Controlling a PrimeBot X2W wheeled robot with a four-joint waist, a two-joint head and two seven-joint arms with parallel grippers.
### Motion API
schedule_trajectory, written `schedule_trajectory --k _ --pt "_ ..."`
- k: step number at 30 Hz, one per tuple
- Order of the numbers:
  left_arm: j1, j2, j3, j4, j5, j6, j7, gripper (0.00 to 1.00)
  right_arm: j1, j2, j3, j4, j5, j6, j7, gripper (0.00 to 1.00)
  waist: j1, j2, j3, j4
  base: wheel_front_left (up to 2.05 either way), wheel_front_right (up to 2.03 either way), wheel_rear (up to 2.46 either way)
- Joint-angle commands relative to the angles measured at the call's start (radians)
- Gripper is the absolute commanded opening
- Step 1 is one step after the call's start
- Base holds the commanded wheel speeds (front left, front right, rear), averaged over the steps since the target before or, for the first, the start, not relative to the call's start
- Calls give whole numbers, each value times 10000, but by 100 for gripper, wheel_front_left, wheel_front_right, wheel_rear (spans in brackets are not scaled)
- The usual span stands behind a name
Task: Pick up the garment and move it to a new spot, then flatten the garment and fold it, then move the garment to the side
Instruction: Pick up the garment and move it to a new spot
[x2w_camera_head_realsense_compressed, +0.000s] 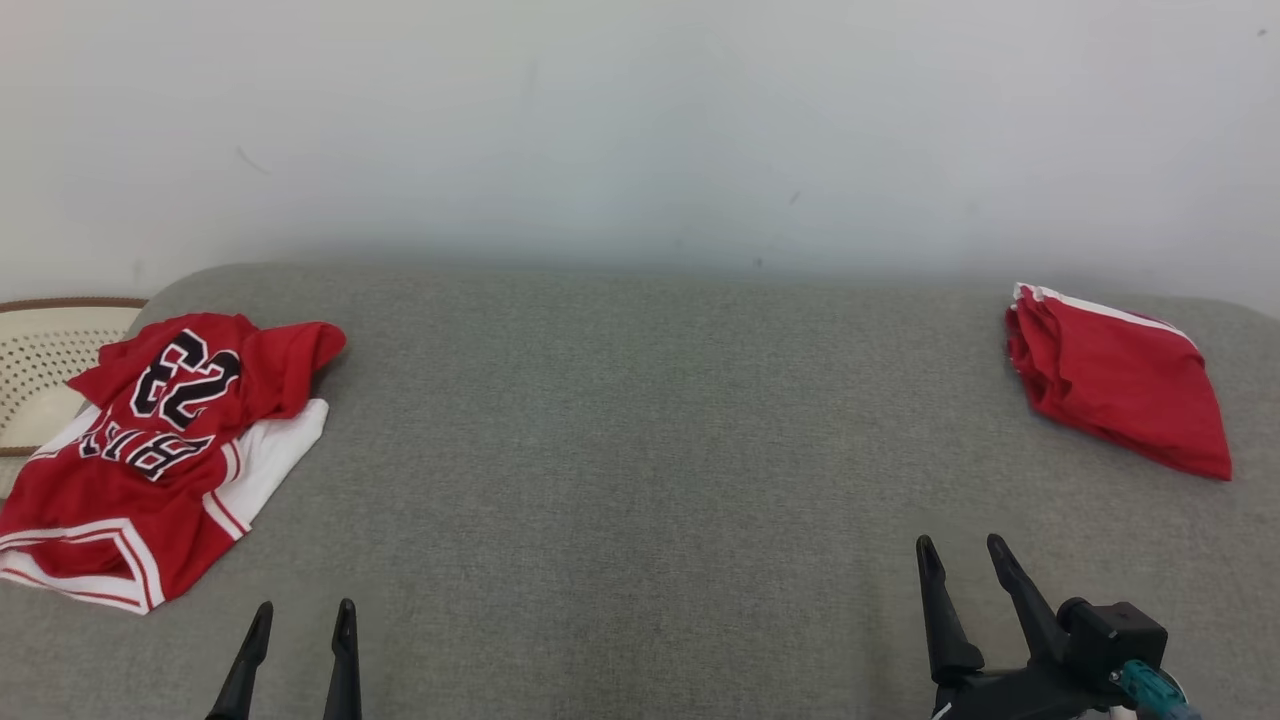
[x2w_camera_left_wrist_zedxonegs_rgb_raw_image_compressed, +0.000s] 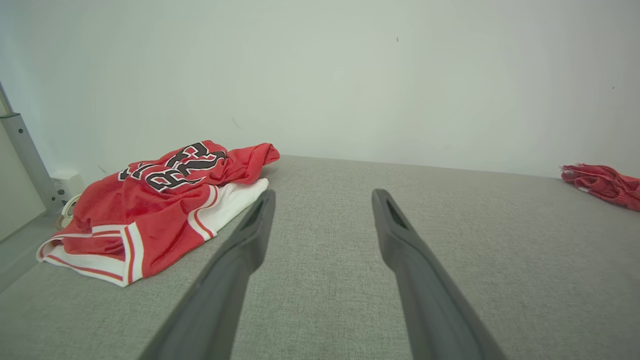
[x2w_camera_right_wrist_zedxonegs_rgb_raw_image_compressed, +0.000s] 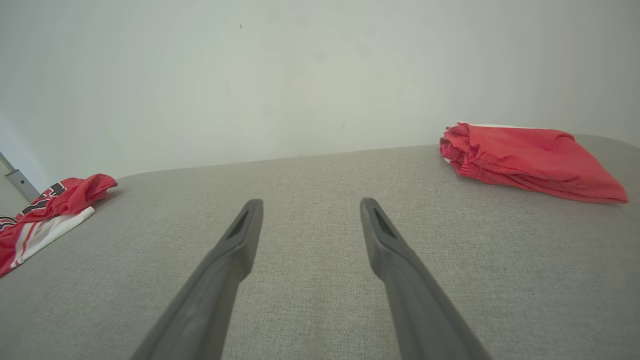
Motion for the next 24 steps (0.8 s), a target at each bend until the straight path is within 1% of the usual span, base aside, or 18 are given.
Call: schedule_trajectory --k 1,8,12,14,19,24 --pt "94 63 5 -40 -10 29 -37 100 118 18 30 24 19 -11 -44 100 0 0 -17 364 0 0 0" --pt "177 200 90 -146 -14 124 -24 100 116 48 123 188 116 -11 -154 100 0 0 -36 1420 0 0 0" --pt "159 273 221 -225 -1 290 -23 100 37 69 211 290 186 -11 -224 100 0 0 -23 2018 0 0 0" --pt "160 314 210 -238 45 297 -13 100 -10 85 274 331 192 -11 -273 100 0 0 -17 2285 0 0 0" --pt "153 331 237 -256 -41 374 26 100 -54 96 389 431 249 -11 -333 100 0 0 -29 2902 0 0 0" --pt "178 380 261 -261 -92 410 25 100 -110 73 507 509 306 -11 -379 100 0 0 -24 3371 0 0 0"
